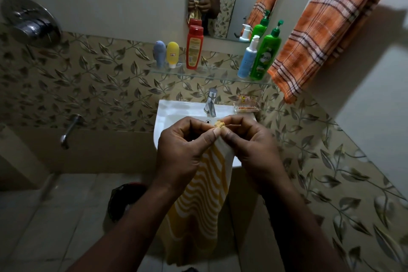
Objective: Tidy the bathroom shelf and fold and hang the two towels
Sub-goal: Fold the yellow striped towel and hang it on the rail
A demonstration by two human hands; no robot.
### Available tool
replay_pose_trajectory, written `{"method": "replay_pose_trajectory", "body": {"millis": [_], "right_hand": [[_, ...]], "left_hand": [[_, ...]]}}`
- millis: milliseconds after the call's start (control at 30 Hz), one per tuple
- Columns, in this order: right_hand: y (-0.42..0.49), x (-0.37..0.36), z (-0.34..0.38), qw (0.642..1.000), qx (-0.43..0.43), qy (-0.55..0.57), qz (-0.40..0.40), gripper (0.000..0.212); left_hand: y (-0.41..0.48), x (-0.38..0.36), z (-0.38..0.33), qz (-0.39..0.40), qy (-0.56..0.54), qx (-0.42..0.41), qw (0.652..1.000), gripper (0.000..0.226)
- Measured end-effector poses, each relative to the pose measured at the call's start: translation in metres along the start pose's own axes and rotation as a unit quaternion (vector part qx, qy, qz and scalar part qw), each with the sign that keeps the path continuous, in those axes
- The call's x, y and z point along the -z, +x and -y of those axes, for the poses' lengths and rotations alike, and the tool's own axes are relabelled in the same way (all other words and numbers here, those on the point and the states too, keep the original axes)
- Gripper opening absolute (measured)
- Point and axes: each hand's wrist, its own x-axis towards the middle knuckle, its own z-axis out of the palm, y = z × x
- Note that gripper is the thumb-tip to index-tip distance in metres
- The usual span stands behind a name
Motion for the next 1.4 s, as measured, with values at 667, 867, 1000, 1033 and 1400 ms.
{"method": "replay_pose_trajectory", "body": {"millis": [667, 867, 1000, 1033, 1400], "right_hand": [[-0.007, -0.004, 0.008, 0.98, 0.124, -0.143, -0.067, 0.007], [-0.001, 0.004, 0.017, 0.972, 0.139, -0.182, -0.052, 0.018], [0.004, 0.007, 0.019, 0.966, 0.142, -0.199, -0.078, 0.009], [0.005, 0.005, 0.019, 0.967, 0.141, -0.192, -0.085, 0.007], [0.007, 0.0, 0.014, 0.971, 0.122, -0.159, -0.131, 0.005]], "left_hand": [[0.013, 0.01, -0.006, 0.135, 0.269, -0.173, 0.938, 0.011], [0.031, 0.02, -0.005, 0.207, 0.352, -0.22, 0.886, 0.02], [0.037, 0.025, -0.013, 0.138, 0.317, -0.22, 0.912, 0.011], [0.036, 0.024, -0.013, 0.144, 0.294, -0.192, 0.925, 0.012], [0.014, 0.019, 0.004, 0.118, 0.116, 0.018, 0.986, 0.033]]}}
